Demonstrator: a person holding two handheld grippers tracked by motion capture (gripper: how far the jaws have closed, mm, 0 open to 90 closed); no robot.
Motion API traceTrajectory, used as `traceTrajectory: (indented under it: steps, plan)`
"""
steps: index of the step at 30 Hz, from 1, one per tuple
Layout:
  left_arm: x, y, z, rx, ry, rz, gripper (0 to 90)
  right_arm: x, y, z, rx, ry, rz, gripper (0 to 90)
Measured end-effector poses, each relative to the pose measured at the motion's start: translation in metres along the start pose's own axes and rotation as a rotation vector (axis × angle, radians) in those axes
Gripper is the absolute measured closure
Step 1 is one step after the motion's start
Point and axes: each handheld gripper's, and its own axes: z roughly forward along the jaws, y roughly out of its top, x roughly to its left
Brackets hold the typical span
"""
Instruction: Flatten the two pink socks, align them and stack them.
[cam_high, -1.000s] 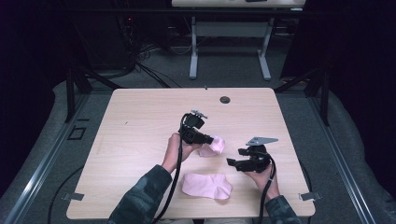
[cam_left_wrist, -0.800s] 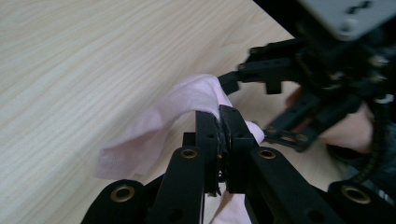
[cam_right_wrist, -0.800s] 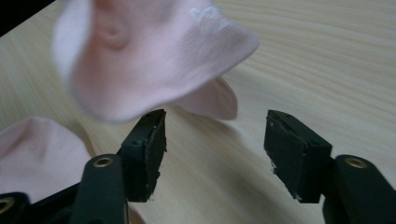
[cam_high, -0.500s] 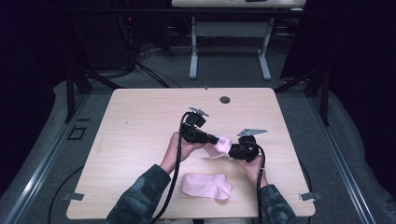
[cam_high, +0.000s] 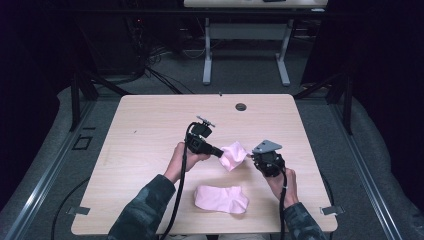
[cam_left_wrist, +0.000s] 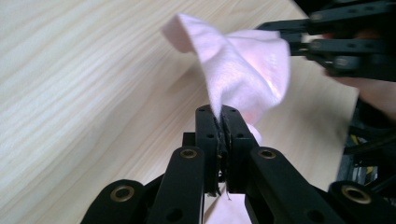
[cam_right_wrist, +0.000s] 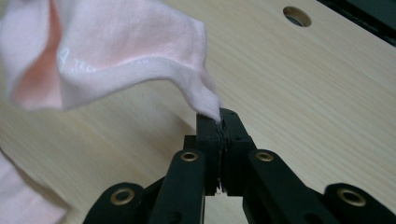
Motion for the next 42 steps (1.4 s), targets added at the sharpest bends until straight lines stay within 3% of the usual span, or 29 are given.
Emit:
traceTrajectory:
  steps: [1, 3, 6, 7, 8, 10, 13, 15, 17, 19, 21, 26, 31, 42]
  plan:
    - [0.003, -0.002, 0.003, 0.0, 0.002, -0.027, 87.1, 0.005, -0.001, 0.002, 0.022, -0.002, -0.025, 88.3]
    - [0.013, -0.007, 0.008, 0.026, 0.002, -0.041, 86.9, 0.016, -0.006, 0.006, 0.058, 0.02, -0.046, 88.2]
    - [0.026, -0.012, 0.013, 0.053, 0.009, -0.071, 85.8, 0.029, -0.011, 0.017, 0.106, 0.096, -0.047, 84.7]
    - [0.03, -0.013, 0.014, 0.058, 0.012, -0.082, 83.8, 0.031, -0.012, 0.02, 0.124, 0.133, -0.04, 81.7]
    - [0.032, -0.015, 0.015, 0.069, 0.046, -0.096, 77.9, 0.032, -0.012, 0.022, 0.13, 0.172, -0.027, 76.6]
    - [0.037, -0.019, 0.014, 0.061, 0.063, -0.111, 69.0, 0.03, -0.013, 0.021, 0.12, 0.254, 0.012, 70.0]
    - [0.037, -0.024, 0.008, 0.051, 0.102, -0.113, 56.8, 0.017, -0.013, 0.009, 0.078, 0.31, 0.076, 61.1]
    - [0.034, -0.027, 0.003, 0.053, 0.137, -0.093, 50.6, 0.006, -0.013, 0.002, 0.039, 0.303, 0.105, 58.0]
    - [0.031, -0.031, -0.002, 0.034, 0.155, -0.084, 46.6, -0.004, -0.012, 0.0, 0.022, 0.264, 0.119, 56.9]
    - [0.025, -0.035, -0.005, 0.028, 0.197, -0.06, 44.7, -0.012, -0.012, 0.004, 0.023, 0.244, 0.137, 56.2]
    - [0.021, -0.039, -0.007, 0.011, 0.212, -0.056, 43.4, -0.016, -0.01, 0.011, 0.031, 0.243, 0.147, 56.1]
    - [0.016, -0.045, -0.006, -0.017, 0.235, -0.038, 47.5, -0.016, -0.005, 0.03, 0.075, 0.235, 0.148, 56.3]
    - [0.012, -0.045, -0.001, -0.009, 0.25, -0.014, 49.6, -0.014, -0.003, 0.043, 0.109, 0.246, 0.143, 56.4]
    - [0.005, -0.051, 0.012, 0.004, 0.332, 0.052, 58.7, -0.01, -0.002, 0.051, 0.144, 0.261, 0.146, 60.6]
